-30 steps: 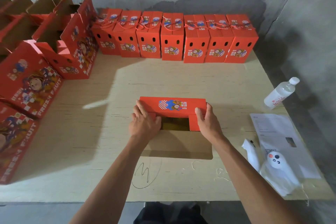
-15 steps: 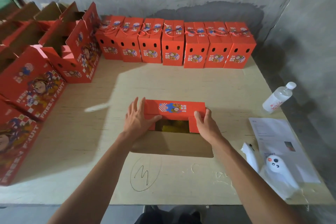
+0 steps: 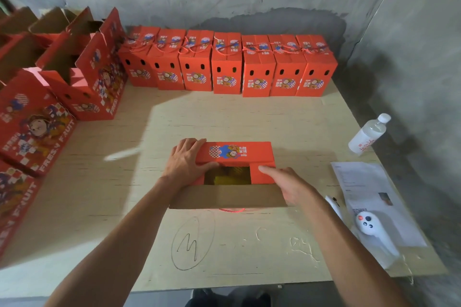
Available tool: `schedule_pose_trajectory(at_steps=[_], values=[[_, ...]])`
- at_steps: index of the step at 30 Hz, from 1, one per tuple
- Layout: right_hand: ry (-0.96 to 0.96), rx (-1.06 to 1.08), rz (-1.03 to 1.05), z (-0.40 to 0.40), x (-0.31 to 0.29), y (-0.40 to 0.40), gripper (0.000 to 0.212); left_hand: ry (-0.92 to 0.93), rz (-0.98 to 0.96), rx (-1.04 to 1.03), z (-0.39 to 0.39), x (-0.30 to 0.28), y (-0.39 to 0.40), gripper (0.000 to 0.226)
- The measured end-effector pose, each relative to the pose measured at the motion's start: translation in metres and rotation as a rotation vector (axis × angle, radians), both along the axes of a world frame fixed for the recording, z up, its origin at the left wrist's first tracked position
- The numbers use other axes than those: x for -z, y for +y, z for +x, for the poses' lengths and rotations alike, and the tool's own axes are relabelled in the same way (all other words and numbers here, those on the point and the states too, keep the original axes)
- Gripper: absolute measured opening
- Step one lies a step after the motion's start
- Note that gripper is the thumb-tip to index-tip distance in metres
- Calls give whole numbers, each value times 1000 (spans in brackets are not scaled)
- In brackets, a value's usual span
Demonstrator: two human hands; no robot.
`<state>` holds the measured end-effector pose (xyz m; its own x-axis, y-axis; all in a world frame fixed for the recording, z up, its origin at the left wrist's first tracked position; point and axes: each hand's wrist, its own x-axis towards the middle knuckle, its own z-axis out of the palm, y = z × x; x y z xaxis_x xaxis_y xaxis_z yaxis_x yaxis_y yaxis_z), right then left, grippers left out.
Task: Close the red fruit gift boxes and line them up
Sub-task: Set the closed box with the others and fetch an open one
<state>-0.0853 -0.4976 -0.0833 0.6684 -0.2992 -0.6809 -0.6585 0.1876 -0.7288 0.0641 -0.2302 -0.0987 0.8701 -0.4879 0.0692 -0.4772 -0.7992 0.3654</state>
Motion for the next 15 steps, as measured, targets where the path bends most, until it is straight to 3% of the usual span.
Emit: schedule_pose_trajectory(at_steps=[4, 7, 8, 10, 12, 15], values=[[-129, 278, 89, 11, -17, -6, 28, -27, -37, -257, -11, 3, 3, 89], [-380, 445, 438, 25, -29, 2, 20, -22, 148, -505, -21, -2, 6, 89], [-407, 380, 432, 31, -31, 11, 20, -9, 246, -543, -23, -5, 8, 93], [-362, 145, 208, 43, -33, 40, 25, 37, 377, -551, -26, -13, 11, 100], [-343, 11, 56, 52, -36, 73, 36, 99, 386, -538, -32, -17, 11, 104], [-434, -28, -41, 60, -40, 103, 36, 149, 328, -561, -49, -19, 4, 101]])
